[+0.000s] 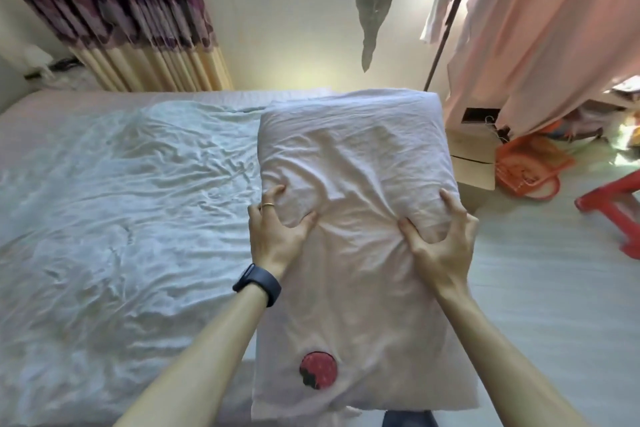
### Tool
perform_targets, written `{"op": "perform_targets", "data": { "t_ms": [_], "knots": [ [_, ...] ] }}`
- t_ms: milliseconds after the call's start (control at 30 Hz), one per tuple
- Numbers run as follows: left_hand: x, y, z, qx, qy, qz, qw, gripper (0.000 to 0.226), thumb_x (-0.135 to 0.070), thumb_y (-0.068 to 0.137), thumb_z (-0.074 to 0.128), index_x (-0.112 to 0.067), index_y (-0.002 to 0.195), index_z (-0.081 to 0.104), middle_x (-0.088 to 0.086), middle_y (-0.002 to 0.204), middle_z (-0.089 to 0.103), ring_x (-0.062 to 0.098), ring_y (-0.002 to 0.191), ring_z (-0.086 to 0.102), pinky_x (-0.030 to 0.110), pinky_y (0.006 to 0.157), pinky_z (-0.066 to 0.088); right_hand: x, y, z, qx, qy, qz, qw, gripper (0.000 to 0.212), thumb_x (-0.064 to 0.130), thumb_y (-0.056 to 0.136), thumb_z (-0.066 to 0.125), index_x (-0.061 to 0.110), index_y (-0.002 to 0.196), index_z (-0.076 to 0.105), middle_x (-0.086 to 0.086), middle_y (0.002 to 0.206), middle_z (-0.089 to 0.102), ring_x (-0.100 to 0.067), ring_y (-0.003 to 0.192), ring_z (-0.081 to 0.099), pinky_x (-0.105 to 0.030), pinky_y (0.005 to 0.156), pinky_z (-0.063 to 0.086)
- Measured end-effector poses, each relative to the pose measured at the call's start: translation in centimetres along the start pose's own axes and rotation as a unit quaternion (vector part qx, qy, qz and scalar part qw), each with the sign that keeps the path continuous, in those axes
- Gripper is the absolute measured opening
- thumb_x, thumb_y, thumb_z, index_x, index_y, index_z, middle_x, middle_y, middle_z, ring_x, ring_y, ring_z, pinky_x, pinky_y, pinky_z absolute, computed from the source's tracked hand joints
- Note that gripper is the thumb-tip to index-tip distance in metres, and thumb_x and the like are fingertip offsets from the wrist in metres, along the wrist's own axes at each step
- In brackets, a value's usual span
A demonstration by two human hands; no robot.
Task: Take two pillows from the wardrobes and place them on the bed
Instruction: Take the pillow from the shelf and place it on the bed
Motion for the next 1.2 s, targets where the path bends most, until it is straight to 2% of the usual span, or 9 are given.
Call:
{"op": "perform_targets", "data": {
  "t_ms": [133, 333, 467, 633, 733, 833, 967, 1067, 1200],
  "knots": [
    [-3.4, 2.2, 8.6, -0.015, 0.001, -0.022, 1.0, 0.074, -0.054, 0.067, 0.083, -0.043, 0.128, 0.043, -0.001, 0.118, 0.04, 0.019, 0.112, 0.052, 0.032, 0.103, 0.044, -4.9, 8.2, -2.6, 0.023, 0.005, -0.009, 1.0, 0.075, 0.032, 0.074, 0.087, 0.038, 0.137, 0.047, 0.005, 0.123, 0.039, 0.004, 0.107, 0.043, 0.006, 0.091, 0.024],
    [-10.2, 5.9, 19.0, -0.023, -0.001, -0.066, 0.998, 0.07, -0.044, 0.071, 0.085, -0.036, 0.129, 0.046, -0.002, 0.12, 0.037, 0.013, 0.106, 0.047, 0.021, 0.095, 0.037, -9.5, 20.9, -5.9, 0.048, -0.007, -0.01, 0.999, 0.076, 0.038, 0.073, 0.086, 0.036, 0.138, 0.047, 0.004, 0.123, 0.037, -0.005, 0.115, 0.046, -0.018, 0.103, 0.034],
    [-14.4, 10.2, 24.0, -0.036, -0.011, -0.066, 0.997, 0.067, -0.04, 0.068, 0.087, -0.032, 0.122, 0.047, -0.001, 0.119, 0.038, 0.015, 0.107, 0.048, 0.022, 0.095, 0.037, -10.7, 28.2, -7.4, 0.038, -0.001, -0.032, 0.999, 0.076, 0.037, 0.072, 0.087, 0.034, 0.137, 0.048, 0.003, 0.122, 0.038, -0.009, 0.115, 0.048, -0.017, 0.103, 0.032],
    [-19.5, 15.1, 27.6, -0.058, -0.027, -0.023, 0.998, 0.067, -0.04, 0.069, 0.086, -0.032, 0.122, 0.046, -0.002, 0.118, 0.04, 0.015, 0.111, 0.047, 0.024, 0.096, 0.038, -9.2, 35.7, -8.2, 0.007, -0.009, -0.066, 0.998, 0.076, 0.035, 0.073, 0.087, 0.027, 0.138, 0.05, -0.001, 0.122, 0.041, 0.005, 0.108, 0.037, 0.003, 0.094, 0.024],
    [-22.0, 18.4, 28.3, -0.084, -0.053, -0.003, 0.995, 0.069, -0.04, 0.068, 0.087, -0.034, 0.122, 0.044, -0.008, 0.119, 0.041, 0.01, 0.109, 0.045, 0.022, 0.093, 0.04, -7.7, 39.7, -7.4, 0.005, 0.003, -0.094, 0.996, 0.076, 0.032, 0.074, 0.087, 0.024, 0.139, 0.049, -0.002, 0.124, 0.04, 0.013, 0.104, 0.036, 0.005, 0.096, 0.024],
    [-23.3, 22.0, 28.8, -0.107, -0.077, -0.002, 0.991, 0.07, -0.038, 0.068, 0.087, -0.034, 0.123, 0.045, -0.009, 0.119, 0.042, 0.008, 0.109, 0.044, 0.015, 0.088, 0.035, -6.6, 43.7, -5.4, 0.017, 0.028, -0.107, 0.994, 0.076, 0.033, 0.074, 0.087, 0.029, 0.138, 0.046, 0.0, 0.127, 0.038, 0.018, 0.106, 0.038, -0.007, 0.105, 0.03],
    [-23.8, 28.7, 29.6, -0.129, -0.081, 0.011, 0.988, 0.067, -0.037, 0.068, 0.087, -0.032, 0.122, 0.047, -0.008, 0.119, 0.047, 0.009, 0.111, 0.047, 0.023, 0.094, 0.039, -5.5, 49.7, -0.7, 0.018, 0.038, -0.126, 0.991, 0.075, 0.033, 0.074, 0.087, 0.029, 0.137, 0.046, 0.001, 0.128, 0.039, -0.011, 0.124, 0.045, -0.036, 0.113, 0.038],
    [-23.7, 35.3, 30.5, -0.143, -0.089, 0.02, 0.985, 0.064, -0.036, 0.07, 0.087, -0.031, 0.12, 0.048, -0.009, 0.121, 0.049, 0.009, 0.112, 0.048, 0.024, 0.096, 0.04, -4.5, 54.8, 4.1, 0.015, 0.05, -0.133, 0.99, 0.074, 0.031, 0.075, 0.086, 0.029, 0.137, 0.047, 0.001, 0.128, 0.04, -0.01, 0.123, 0.046, -0.033, 0.113, 0.038],
    [-23.7, 44.8, 31.2, -0.149, -0.087, 0.016, 0.985, 0.067, -0.034, 0.069, 0.088, -0.029, 0.121, 0.046, -0.007, 0.122, 0.05, 0.01, 0.11, 0.049, 0.023, 0.094, 0.038, -3.2, 61.7, 10.9, 0.017, 0.048, -0.149, 0.987, 0.074, 0.028, 0.075, 0.086, 0.025, 0.138, 0.048, 0.0, 0.128, 0.042, 0.018, 0.115, 0.035, -0.01, 0.109, 0.029]
  ]
}}
Point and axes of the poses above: each hand's wrist, its own y-axis towards the middle knuckle, its own z-axis out of the palm, x = y × z, the point moved 2 cm from there along y, towards the middle knuckle
